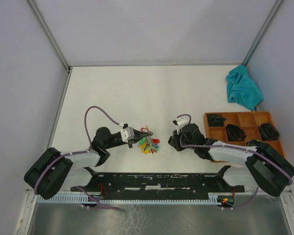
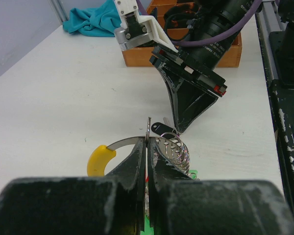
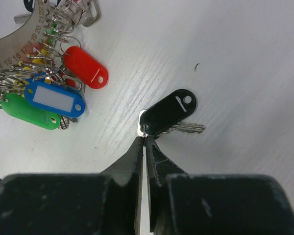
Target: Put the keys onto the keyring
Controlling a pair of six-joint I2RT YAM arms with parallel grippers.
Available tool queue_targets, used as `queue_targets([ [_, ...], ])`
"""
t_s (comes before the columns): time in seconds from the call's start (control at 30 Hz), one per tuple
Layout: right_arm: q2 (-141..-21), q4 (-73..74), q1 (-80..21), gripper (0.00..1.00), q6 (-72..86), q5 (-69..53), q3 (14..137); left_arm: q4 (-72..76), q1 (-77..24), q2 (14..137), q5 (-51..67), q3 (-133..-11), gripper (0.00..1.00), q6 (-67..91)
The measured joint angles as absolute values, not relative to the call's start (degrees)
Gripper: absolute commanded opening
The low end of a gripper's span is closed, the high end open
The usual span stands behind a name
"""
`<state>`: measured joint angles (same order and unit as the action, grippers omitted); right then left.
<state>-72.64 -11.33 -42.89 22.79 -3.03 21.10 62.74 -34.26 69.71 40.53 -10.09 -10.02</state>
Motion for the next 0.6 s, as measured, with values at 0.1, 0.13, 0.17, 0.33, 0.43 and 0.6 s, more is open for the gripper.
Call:
queue_targets([
  [0.1, -71.6, -9.3, -42.9, 0.28, 22.6, -3.5, 21.8, 62.9, -34.3, 69.7, 40.5, -10.1, 0.03, -10.0],
  [0.13, -71.4, -8.1, -42.9, 0.32, 22.5, -3.6, 22.3, 62.9, -34.3, 69.7, 40.5, -10.1, 0.03, -10.0],
  [0.17, -71.2, -6.7, -42.9, 0.34, 22.3, -3.8, 23.1, 62.9, -34.3, 69.7, 40.5, -10.0, 0.03, -10.0],
  [0.33, -70.5, 1.5, -42.9, 0.41, 21.2, -4.1, 28.6, 63.0, -34.3, 69.7, 40.5, -10.0, 0.03, -10.0],
  [0.43, -70.7, 7.6, -42.9, 0.44, 21.2, -4.0, 33.2, 63.0, -34.3, 69.7, 40.5, -10.0, 0.03, -10.0],
  [0.6, -72.8, 13.8, -42.9, 0.45, 21.9, -3.5, 37.5, 63.0, -34.3, 69.7, 40.5, -10.0, 0.03, -10.0],
])
